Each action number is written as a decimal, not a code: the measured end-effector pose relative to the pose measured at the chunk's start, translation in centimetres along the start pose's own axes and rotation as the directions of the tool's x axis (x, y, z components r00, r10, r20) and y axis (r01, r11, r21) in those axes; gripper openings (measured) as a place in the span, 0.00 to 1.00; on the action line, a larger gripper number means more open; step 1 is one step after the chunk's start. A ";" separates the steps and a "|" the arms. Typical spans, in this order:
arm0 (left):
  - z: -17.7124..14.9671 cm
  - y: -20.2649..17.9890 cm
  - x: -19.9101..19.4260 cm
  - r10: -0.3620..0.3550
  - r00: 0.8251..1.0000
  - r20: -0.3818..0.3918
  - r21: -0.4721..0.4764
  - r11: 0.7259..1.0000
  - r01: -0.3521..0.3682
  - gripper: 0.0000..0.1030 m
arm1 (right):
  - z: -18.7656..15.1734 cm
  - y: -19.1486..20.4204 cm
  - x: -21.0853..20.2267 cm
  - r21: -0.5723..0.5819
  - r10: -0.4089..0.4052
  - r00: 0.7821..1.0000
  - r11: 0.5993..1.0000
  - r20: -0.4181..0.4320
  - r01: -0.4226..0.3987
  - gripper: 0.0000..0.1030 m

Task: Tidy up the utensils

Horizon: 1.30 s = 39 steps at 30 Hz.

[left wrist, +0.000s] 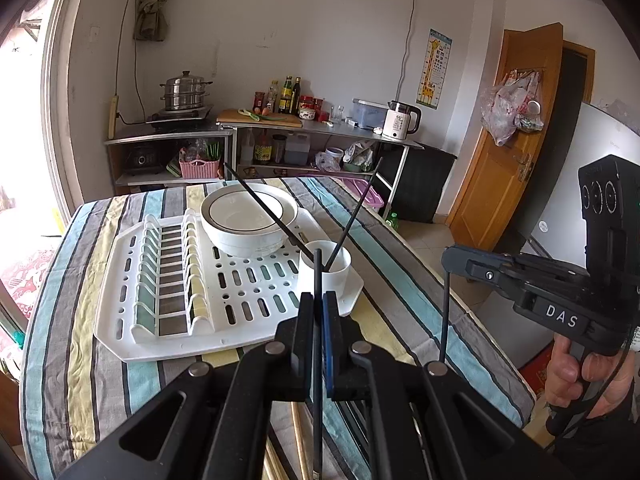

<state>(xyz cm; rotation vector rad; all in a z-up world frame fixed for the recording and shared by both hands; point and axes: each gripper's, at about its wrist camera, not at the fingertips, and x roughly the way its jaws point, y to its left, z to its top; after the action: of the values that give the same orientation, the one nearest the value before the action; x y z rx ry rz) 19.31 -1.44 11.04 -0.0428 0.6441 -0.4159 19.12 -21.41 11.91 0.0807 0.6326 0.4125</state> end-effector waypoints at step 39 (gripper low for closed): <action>11.5 -1.7 1.4 0.005 0.996 0.086 0.044 0.999 -0.009 0.04 | 9.8 -2.1 -1.7 -0.028 -0.051 0.984 0.998 0.171 0.056 0.03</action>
<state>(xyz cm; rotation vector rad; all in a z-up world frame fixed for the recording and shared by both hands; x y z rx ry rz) 26.52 -4.57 19.69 -0.0162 0.5501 -0.4196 24.34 -23.53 20.34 0.0670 0.4585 0.3594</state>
